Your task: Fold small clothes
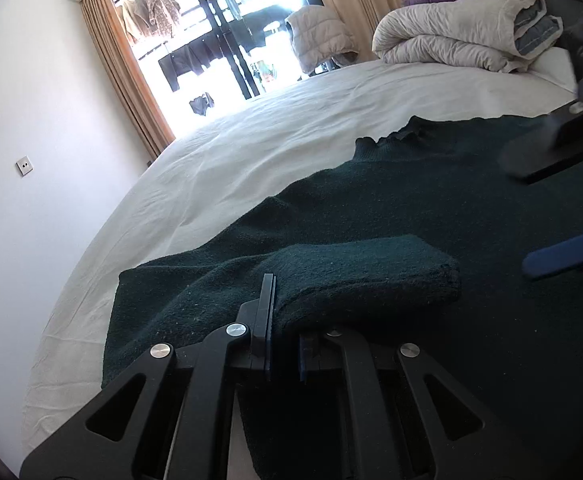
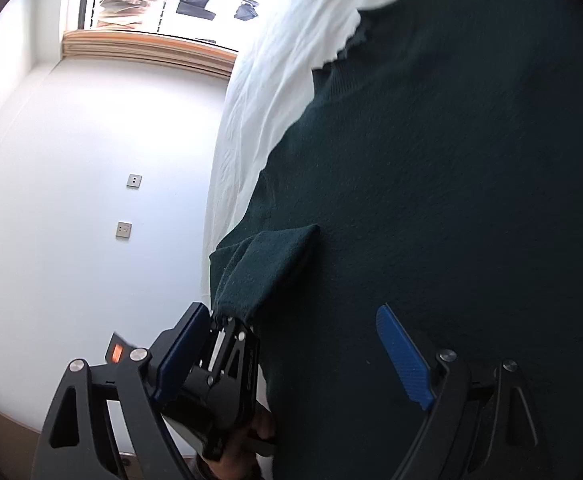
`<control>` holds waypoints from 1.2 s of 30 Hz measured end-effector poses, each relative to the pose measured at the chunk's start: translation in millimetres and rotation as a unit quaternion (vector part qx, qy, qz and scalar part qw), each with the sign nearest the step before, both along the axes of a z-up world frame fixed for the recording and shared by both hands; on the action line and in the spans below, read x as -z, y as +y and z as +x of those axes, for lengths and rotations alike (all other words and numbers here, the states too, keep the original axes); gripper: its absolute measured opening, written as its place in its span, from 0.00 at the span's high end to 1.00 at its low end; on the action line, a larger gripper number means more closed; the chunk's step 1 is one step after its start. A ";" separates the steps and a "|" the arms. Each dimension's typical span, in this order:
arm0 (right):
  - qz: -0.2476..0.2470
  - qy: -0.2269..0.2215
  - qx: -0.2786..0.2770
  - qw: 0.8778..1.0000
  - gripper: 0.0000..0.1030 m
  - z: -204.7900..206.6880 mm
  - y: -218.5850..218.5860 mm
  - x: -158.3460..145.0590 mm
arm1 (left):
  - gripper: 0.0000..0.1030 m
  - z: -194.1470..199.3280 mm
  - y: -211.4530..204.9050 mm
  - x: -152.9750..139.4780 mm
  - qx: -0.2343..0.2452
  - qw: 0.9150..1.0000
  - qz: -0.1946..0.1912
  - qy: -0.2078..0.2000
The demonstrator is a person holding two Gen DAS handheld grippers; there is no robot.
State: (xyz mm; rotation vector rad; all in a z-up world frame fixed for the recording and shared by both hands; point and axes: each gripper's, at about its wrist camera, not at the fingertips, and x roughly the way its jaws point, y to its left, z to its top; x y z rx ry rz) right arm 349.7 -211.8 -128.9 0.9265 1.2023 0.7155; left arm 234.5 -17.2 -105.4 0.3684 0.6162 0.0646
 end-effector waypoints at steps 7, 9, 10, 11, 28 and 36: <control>0.064 0.034 -0.020 0.997 0.31 35.6 55.4 15.7 | 0.93 -12.4 8.6 -0.6 -0.001 1.000 -0.006 -0.005; 0.051 0.026 -0.027 0.998 0.51 42.5 64.4 13.6 | 0.93 -11.5 10.8 0.2 -0.003 1.000 -0.009 -0.005; 0.043 0.021 -0.031 0.998 0.66 44.4 67.4 12.1 | 0.93 -11.5 11.4 -0.5 -0.005 1.000 -0.011 -0.005; 0.035 0.014 -0.036 0.999 0.78 45.5 69.6 9.9 | 0.93 -10.7 11.0 -0.7 -0.005 1.000 -0.011 -0.003; -0.142 -0.158 0.024 0.977 0.92 98.0 -19.5 -86.3 | 0.92 12.5 -58.1 -22.6 0.069 0.996 -0.049 0.042; -0.181 -0.110 0.079 0.974 0.92 114.1 -92.4 -44.8 | 0.92 11.0 -34.9 -4.2 0.043 0.992 -0.082 0.081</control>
